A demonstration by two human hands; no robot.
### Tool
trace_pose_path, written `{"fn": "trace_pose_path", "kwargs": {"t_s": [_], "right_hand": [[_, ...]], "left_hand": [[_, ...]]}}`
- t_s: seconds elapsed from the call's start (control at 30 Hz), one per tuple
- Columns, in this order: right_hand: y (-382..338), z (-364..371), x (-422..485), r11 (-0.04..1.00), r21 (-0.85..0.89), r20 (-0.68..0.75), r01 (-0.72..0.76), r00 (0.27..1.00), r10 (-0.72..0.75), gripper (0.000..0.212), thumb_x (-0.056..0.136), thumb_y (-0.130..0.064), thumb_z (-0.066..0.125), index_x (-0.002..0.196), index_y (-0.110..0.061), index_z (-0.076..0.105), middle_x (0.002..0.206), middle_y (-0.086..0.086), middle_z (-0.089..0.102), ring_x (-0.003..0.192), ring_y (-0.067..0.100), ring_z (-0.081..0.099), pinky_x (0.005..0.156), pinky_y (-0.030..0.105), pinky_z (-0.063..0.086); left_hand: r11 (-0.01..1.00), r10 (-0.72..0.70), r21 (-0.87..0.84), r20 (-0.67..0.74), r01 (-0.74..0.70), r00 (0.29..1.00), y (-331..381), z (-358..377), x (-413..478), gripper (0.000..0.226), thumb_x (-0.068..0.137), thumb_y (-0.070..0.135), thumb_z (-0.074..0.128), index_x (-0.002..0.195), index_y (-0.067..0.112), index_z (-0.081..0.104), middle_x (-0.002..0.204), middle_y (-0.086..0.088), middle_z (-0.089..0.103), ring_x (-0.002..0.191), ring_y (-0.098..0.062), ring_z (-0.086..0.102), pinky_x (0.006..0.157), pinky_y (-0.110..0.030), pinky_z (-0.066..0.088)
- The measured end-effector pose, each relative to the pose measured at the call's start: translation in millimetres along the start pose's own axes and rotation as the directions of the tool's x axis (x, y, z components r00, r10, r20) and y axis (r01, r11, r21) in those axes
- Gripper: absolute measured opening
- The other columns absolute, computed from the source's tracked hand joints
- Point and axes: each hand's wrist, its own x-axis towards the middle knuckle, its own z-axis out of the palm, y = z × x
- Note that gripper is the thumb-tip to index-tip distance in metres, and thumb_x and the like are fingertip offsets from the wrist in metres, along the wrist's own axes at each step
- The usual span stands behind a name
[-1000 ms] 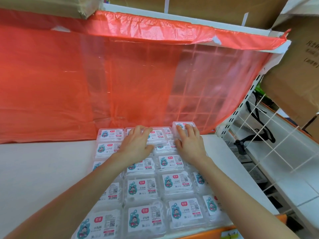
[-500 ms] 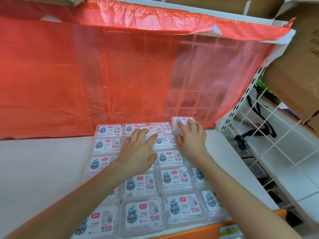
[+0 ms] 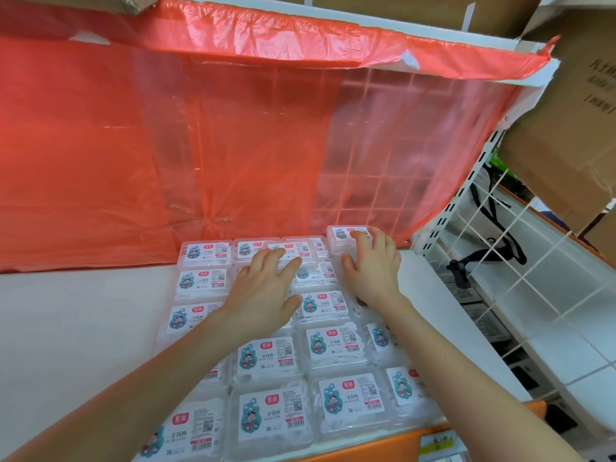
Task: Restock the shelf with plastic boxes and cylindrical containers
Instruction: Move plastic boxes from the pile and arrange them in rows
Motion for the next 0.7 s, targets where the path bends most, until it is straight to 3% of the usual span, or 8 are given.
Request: {"fn": "trace_pose_path", "kwargs": {"t_s": [0.2, 0.7], "right_hand": [[7, -2, -4, 0.998, -0.063, 0.106, 0.029, 0.994, -0.022, 0.049, 0.093, -0.028, 0.042, 0.141, -0.021, 0.033, 0.148, 0.009, 0.024, 0.135, 0.026, 0.018, 0.105, 0.046, 0.021], [10, 12, -9, 0.996, -0.08, 0.085, 0.041, 0.996, -0.034, 0.05, 0.095, -0.037, 0.036, 0.142, -0.022, 0.03, 0.15, 0.008, 0.02, 0.136, 0.027, 0.015, 0.105, 0.047, 0.02]], "left_hand": [[1.0, 0.005, -0.015, 0.044, -0.004, 0.999, 4, -1, 13, 0.064, 0.095, 0.046, 0.036, 0.147, 0.023, 0.009, 0.154, -0.004, 0.003, 0.142, -0.023, -0.003, 0.112, -0.042, 0.016], [0.999, -0.02, -0.049, 0.033, 0.021, 0.999, 8, 11, 34, 0.065, 0.095, 0.049, 0.033, 0.148, 0.023, 0.006, 0.156, -0.004, -0.002, 0.142, -0.023, -0.007, 0.112, -0.045, 0.013]]}}
